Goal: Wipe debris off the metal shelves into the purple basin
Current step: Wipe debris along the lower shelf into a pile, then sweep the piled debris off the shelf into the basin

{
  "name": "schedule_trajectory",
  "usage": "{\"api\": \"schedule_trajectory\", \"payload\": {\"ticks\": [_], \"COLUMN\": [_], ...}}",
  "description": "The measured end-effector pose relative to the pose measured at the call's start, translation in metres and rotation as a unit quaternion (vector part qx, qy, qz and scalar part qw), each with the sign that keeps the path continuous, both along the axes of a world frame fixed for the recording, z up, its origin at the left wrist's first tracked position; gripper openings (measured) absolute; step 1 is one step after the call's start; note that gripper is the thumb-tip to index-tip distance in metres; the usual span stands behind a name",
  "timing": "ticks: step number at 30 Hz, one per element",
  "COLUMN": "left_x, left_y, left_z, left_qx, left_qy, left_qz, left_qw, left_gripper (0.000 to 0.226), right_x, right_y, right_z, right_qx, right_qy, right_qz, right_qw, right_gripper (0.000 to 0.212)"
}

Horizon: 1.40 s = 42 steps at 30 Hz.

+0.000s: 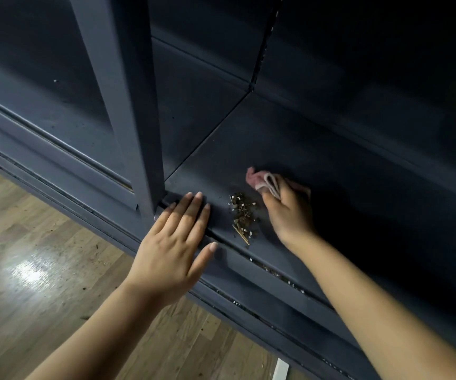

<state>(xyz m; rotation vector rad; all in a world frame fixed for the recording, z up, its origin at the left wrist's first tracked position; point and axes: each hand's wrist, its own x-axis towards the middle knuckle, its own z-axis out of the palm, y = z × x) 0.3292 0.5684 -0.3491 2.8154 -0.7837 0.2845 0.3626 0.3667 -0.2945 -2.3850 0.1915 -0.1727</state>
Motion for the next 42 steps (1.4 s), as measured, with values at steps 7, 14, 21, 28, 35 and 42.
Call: {"api": "schedule_trajectory", "payload": {"ticks": [7,14,21,28,35,42], "left_x": [-0.001,-0.04,-0.097,-0.131,-0.139,-0.14], "left_y": [-0.002,0.015,0.031,0.025,0.021,-0.001], "left_z": [0.033,0.094,0.209,0.323,0.378,0.406], "left_qx": [0.04,0.059,0.093,0.063,0.025,0.004], "left_qy": [0.043,-0.019,-0.094,-0.11,-0.129,-0.104], "left_qz": [-0.002,-0.102,-0.199,-0.182,-0.166,-0.097], "left_qw": [0.998,0.993,0.971,0.975,0.977,0.99], "left_gripper": [0.086,0.065,0.035,0.054,0.05,0.023], "right_x": [-0.028,-0.119,-0.198,-0.244,-0.263,-0.269], "right_y": [0.017,0.05,0.099,0.094,0.072,0.05], "right_z": [0.038,0.109,0.198,0.298,0.361,0.375], "right_qx": [-0.037,-0.136,-0.181,-0.273,-0.292,-0.269], "right_qy": [0.12,0.054,0.017,-0.048,-0.065,-0.055], "right_qz": [-0.007,-0.019,-0.056,-0.109,-0.149,-0.157], "right_qw": [0.992,0.989,0.982,0.955,0.943,0.949], "right_gripper": [0.029,0.033,0.035,0.033,0.023,0.024]}}
